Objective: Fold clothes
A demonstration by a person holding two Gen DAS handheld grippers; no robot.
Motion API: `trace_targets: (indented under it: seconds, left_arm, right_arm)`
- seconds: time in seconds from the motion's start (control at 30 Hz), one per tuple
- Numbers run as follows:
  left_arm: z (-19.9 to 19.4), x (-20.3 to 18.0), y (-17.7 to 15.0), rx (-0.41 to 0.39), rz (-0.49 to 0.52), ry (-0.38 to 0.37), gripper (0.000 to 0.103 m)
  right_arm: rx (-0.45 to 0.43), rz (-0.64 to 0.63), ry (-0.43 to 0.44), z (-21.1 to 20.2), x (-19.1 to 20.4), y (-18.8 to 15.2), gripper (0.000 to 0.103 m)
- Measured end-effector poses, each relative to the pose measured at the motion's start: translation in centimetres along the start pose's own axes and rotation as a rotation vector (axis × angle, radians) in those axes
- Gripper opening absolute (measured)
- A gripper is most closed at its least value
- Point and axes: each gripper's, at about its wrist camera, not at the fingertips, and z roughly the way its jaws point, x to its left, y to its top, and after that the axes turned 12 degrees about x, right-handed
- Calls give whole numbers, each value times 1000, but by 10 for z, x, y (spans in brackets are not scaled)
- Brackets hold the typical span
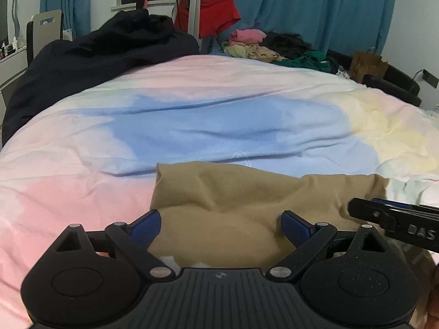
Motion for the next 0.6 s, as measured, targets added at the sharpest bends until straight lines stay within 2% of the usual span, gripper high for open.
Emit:
trace_targets:
  seconds: [0.07, 0.2, 0.33, 0.5, 0.6]
  left_arm:
    - [-14, -1, -7, -9, -1, -22, 95]
    - [-22, -5, -24, 22, 20, -20, 95]
    - [-31, -10, -42, 53, 41, -18, 95]
    - [-42, -14, -64, 91, 62, -22, 96]
    - [-56, 3, -70, 111, -43, -160, 95]
  right_arm:
    - [-16, 6, 17, -18, 3, -8, 46]
    - [-29, -12, 18, -52, 14, -31, 46]
    - [14, -57, -14, -63, 29, -54, 45]
    - [58, -106, -83, -50, 38, -71, 45]
    - [61, -93, -76, -46, 35, -71, 45]
